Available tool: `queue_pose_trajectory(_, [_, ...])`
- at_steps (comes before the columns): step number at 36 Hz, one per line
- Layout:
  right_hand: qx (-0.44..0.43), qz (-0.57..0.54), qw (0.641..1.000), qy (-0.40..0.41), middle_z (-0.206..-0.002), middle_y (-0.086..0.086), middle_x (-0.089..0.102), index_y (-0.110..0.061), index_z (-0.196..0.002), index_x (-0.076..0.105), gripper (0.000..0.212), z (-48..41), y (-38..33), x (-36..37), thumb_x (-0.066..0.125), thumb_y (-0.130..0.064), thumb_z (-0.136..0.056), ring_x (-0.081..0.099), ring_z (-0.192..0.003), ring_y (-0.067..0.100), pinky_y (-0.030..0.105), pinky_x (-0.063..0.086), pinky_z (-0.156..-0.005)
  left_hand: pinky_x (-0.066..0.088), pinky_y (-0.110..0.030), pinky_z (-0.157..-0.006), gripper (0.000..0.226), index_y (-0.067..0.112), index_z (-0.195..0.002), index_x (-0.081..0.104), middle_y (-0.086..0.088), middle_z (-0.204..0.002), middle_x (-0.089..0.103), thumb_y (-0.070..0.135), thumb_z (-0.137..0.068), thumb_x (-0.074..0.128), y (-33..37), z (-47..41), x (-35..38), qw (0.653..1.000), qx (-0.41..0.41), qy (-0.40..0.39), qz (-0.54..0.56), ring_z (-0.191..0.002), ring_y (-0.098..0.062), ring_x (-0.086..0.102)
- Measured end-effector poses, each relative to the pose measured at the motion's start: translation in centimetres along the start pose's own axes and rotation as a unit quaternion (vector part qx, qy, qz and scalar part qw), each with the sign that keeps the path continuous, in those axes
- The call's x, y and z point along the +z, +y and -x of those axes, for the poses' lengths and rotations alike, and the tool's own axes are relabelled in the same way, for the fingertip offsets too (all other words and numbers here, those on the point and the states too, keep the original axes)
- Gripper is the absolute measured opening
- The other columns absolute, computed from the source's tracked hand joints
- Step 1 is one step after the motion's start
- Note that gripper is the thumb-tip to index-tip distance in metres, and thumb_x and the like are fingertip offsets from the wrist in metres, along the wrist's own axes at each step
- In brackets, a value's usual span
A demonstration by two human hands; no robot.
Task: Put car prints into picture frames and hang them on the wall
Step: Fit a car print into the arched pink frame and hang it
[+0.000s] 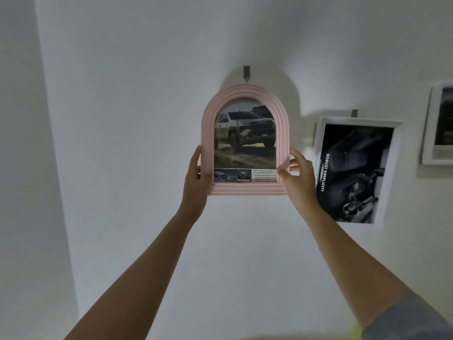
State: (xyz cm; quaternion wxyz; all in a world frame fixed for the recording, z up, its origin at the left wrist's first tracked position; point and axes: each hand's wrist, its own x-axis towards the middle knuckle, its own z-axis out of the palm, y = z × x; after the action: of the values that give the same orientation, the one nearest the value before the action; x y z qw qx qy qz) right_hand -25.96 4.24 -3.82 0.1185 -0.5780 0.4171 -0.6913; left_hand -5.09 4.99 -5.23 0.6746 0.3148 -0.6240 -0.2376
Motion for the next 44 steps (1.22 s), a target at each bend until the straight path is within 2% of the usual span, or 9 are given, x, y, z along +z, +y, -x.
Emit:
queue_pose_trajectory(7, [0.122,-0.145,0.978,-0.09,-0.113,-0.001,0.054,-0.021,-0.134,0.041,0.048,9.2,5.3,-3.3,0.053,-0.004,-0.09,0.054,-0.096,0.002,0.002,0.044,-0.062,0.052,-0.014,-0.066,0.051,0.027,-0.143,0.026,-0.004,-0.113,0.055,0.007,-0.098,0.039,-3.7,9.2,0.9,0.995,-0.093,-0.003,-0.021,-0.088,-0.013,0.06])
queue_pose_trajectory(13, [0.187,-0.201,0.954,-0.12,-0.135,-0.001,0.049,-0.027,-0.133,0.044,0.051,15.9,11.1,-8.7,0.057,-0.007,-0.089,0.048,-0.121,0.006,0.007,0.045,-0.081,0.042,-0.048,-0.103,0.044,0.032,-0.142,0.023,-0.002,-0.143,0.039,0.034,-0.099,0.032,-7.5,17.6,4.7,0.983,-0.145,-0.009,-0.113,-0.127,-0.023,0.044])
queue_pose_trajectory(20, [0.215,-0.217,0.945,-0.115,-0.132,-0.014,0.049,-0.027,-0.128,0.045,0.049,22.4,15.1,-15.8,0.054,0.0,-0.089,0.046,-0.118,-0.01,0.01,0.036,-0.1,0.041,-0.043,-0.105,0.034,0.032,-0.13,0.039,-0.004,-0.127,0.05,0.04,-0.1,0.026,-10.0,26.8,11.9,0.945,-0.23,0.017,-0.231,-0.114,-0.019,0.051])
queue_pose_trajectory(23, [0.211,-0.184,0.95,-0.139,-0.135,-0.014,0.044,-0.015,-0.134,0.042,0.049,24.6,16.4,-18.6,0.052,0.001,-0.089,0.045,-0.12,-0.01,0.007,0.037,-0.097,0.028,-0.028,-0.102,0.047,0.023,-0.146,0.024,-0.005,-0.143,0.032,0.028,-0.1,0.034,-9.7,29.2,15.6,0.934,-0.257,0.008,-0.248,-0.13,-0.02,0.035])
queue_pose_trajectory(28, [0.174,-0.095,0.965,-0.174,-0.135,-0.011,0.047,-0.02,-0.134,0.043,0.05,28.0,18.6,-21.8,0.05,0.005,-0.09,0.045,-0.125,-0.002,0.011,0.036,-0.101,0.03,-0.037,-0.11,0.054,0.036,-0.145,0.011,-0.006,-0.149,0.03,0.039,-0.098,0.036,-8.3,29.7,21.9,0.959,-0.242,-0.033,-0.142,-0.132,-0.019,0.035])
queue_pose_trajectory(33, [0.062,0.056,0.976,-0.2,-0.128,-0.016,0.052,-0.028,-0.135,0.041,0.058,31.0,20.5,-23.7,0.051,0.003,-0.087,0.053,-0.113,-0.007,0.011,0.044,-0.09,0.039,-0.019,-0.073,0.065,0.033,-0.148,0.004,-0.01,-0.146,0.034,0.046,-0.095,0.039,-9.0,30.1,24.6,0.944,-0.311,0.018,-0.106,-0.082,0.004,0.048])
queue_pose_trajectory(37, [0.031,0.082,0.974,-0.211,-0.129,-0.008,0.055,-0.023,-0.136,0.042,0.055,31.6,20.9,-24.5,0.048,-0.001,-0.087,0.057,-0.113,0.005,0.02,0.049,-0.09,0.044,-0.029,-0.087,0.075,0.029,-0.148,-0.001,-0.009,-0.137,0.043,0.035,-0.094,0.051,-10.4,31.1,25.1,0.937,-0.328,0.024,-0.117,-0.104,-0.016,0.053])
queue_pose_trajectory(41, [0.013,0.086,0.968,-0.236,-0.131,-0.007,0.054,-0.029,-0.137,0.039,0.05,32.3,20.3,-24.2,0.045,-0.013,-0.091,0.055,-0.115,0.003,0.023,0.049,-0.091,0.04,-0.024,-0.063,0.068,0.02,-0.15,0.002,0.005,-0.084,0.048,0.02,-0.096,0.044,-10.8,31.1,24.6,0.927,-0.343,0.058,-0.138,-0.071,-0.01,0.048])
queue_pose_trajectory(44, [0.011,0.058,0.964,-0.258,-0.134,-0.004,0.053,-0.03,-0.139,0.036,0.053,33.0,19.9,-23.5,0.047,-0.009,-0.092,0.058,-0.113,0.007,0.025,0.051,-0.09,0.04,-0.025,-0.065,0.06,0.019,-0.149,0.009,0.011,-0.078,0.044,0.016,-0.096,0.038,-11.4,31.2,23.5,0.921,-0.361,0.083,-0.123,-0.068,-0.007,0.046])
